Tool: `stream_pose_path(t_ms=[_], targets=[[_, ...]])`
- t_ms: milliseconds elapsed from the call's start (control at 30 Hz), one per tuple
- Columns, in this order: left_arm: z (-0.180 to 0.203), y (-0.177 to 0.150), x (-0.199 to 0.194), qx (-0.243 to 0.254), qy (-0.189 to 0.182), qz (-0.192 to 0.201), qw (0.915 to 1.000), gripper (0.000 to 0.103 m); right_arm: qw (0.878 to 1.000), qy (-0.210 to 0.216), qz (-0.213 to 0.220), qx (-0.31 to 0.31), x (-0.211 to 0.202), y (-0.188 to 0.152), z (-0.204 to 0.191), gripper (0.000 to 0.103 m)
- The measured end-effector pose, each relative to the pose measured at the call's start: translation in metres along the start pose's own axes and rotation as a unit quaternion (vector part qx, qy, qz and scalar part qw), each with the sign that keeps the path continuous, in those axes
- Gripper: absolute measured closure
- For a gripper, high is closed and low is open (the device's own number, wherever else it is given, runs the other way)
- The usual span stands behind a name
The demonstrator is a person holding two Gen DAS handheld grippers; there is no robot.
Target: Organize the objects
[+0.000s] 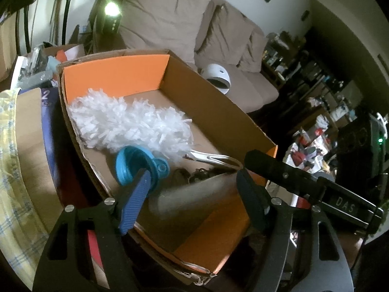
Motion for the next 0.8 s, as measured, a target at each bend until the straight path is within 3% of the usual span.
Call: stream_pose_path(t_ms=[600, 700, 800], targets=[[-0.005, -0.003, -0.028, 0.016, 0.024, 0.010, 0.9995, 0.035, 1.000, 0.001, 0.004, -0.010, -0.001, 0.000, -0.007, 0.049], [-0.016, -0.006, -0.043, -0.009, -0.007, 0.003, 0.9999, 0.035, 1.000, 0.015, 0.010, -0.010, -0.005, 0.000, -0.009, 0.049], [-0.023, -0.005, -0.067, -0.011, 0.000, 0.021, 0.9997, 0.035, 0.999, 0.027, 0.015, -0.011, -0.009, 0.001, -0.013, 0.049]])
Point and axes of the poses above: each gripper's, at about its wrist camera, not at the fingertips, and x roughly the way its jaws point, z to its right, y to its top, the point moved 1 cm from there along x, roughly the way its jaws point, and after that the axes turned 7 degrees about y, right-handed, at the moved point
